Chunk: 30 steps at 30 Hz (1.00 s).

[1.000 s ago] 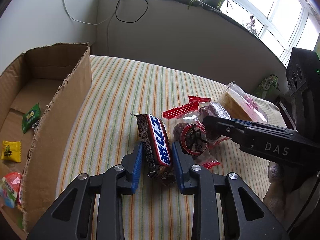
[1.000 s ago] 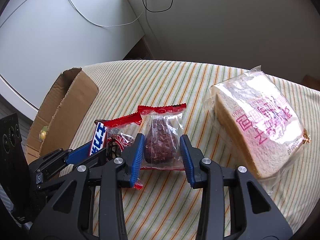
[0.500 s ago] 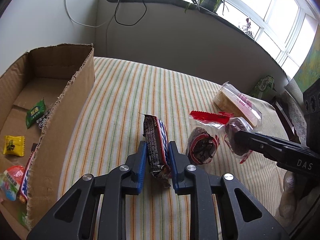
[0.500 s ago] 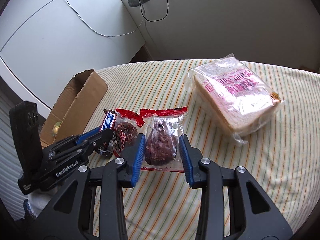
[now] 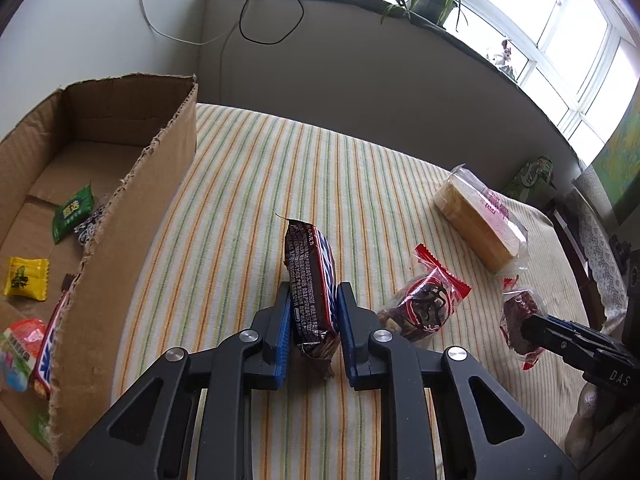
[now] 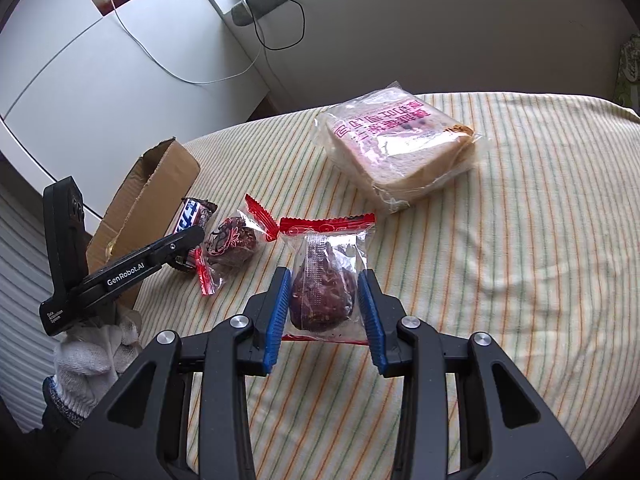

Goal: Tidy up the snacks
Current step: 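Carry the Snickers bar and red pastry over the box with both tools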

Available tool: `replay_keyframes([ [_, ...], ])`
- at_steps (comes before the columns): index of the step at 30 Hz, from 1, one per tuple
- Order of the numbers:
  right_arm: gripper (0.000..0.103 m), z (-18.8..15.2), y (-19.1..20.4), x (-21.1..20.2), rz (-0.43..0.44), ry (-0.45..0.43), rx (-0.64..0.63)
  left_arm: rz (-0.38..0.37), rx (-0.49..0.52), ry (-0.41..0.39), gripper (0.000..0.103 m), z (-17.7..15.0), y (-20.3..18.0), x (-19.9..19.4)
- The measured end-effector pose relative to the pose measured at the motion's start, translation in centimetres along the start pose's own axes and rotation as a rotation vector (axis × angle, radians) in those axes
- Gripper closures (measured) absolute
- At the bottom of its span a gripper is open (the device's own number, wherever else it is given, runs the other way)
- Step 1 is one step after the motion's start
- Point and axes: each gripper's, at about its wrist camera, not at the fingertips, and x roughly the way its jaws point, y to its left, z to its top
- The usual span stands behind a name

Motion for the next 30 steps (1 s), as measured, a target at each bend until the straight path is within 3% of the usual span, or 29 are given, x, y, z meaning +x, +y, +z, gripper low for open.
replay_keyframes([
  [15, 0.066, -1.6, -0.7, -4.2, 0.023, -0.042, 0.028, -0.040, -0.027, -0.062, 0.083, -2.3, 0.2, -6.7],
  [30, 0.066, -0.9, 8.0, -4.8, 0.063, -0.050, -0.112, 0.011, -0.073, -0.166, 0.083, -2.6, 4.8, -13.3],
])
